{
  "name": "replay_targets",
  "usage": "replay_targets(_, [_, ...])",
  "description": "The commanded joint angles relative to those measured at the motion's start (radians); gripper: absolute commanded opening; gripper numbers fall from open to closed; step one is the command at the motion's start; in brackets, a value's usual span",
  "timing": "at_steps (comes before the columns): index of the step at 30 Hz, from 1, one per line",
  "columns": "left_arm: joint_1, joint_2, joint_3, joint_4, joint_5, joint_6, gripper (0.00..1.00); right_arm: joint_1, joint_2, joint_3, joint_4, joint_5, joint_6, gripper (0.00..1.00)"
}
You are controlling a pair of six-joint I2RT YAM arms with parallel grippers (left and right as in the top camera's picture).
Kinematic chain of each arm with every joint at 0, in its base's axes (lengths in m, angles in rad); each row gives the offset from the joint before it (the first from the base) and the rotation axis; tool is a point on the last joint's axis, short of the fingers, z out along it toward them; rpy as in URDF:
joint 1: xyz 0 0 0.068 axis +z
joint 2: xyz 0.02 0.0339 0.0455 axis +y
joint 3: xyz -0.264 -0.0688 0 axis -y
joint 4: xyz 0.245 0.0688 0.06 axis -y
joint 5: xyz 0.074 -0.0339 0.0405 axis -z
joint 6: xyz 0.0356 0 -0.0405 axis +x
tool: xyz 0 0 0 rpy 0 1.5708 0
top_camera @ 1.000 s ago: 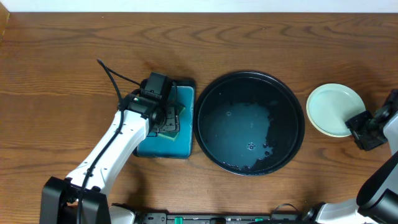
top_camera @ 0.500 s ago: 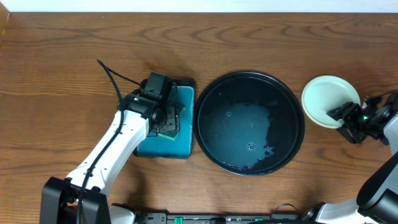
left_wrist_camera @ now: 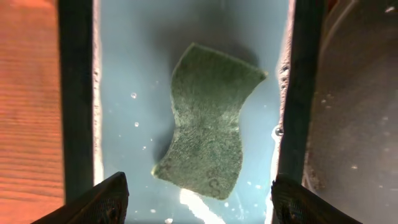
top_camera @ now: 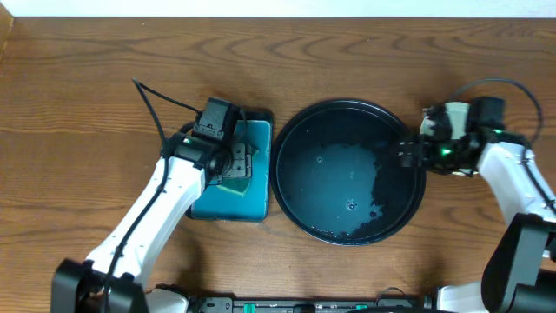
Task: Clean dirty plates on tray and stack at the side
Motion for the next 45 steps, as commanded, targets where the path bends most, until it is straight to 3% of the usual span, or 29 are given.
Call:
replay_targets(1, [0.019,-0.079,0.039,-0.037,-0.026,0.013,0.75,0.1,-0.065,0.016,-0.013,0.249,0.031,0.97])
replay_targets(6, [0.072,-0.125,0.038,-0.183,-0.05,-0.101,0.75,0.196,-0.199,0.016,-0.065,0.442,0.119,0.99])
replay_targets(13, [0.074,-0.183,-0.016,-0.293,-0.028,-0.112,0.75,0.257,-0.393,0.015,-0.195,0.566,0.215,0.99])
replay_targets(21, [0.073,-0.418,-0.203,-0.222,-0.028,-0.14,0.75,0.34,-0.584,-0.058,-0.224,0.678,0.257,0.99])
replay_targets(31, [0.073,-0.914,-0.386,-0.117,-0.031,-0.085,0.75,0.425,-0.989,-0.305,-0.118,0.706,0.258,0.99])
replay_targets(45, [0.073,-0.98,-0.386,-0.117,-0.031,-0.084,0.75,0.425,-1.015,-0.346,-0.22,0.69,0.258,0.99])
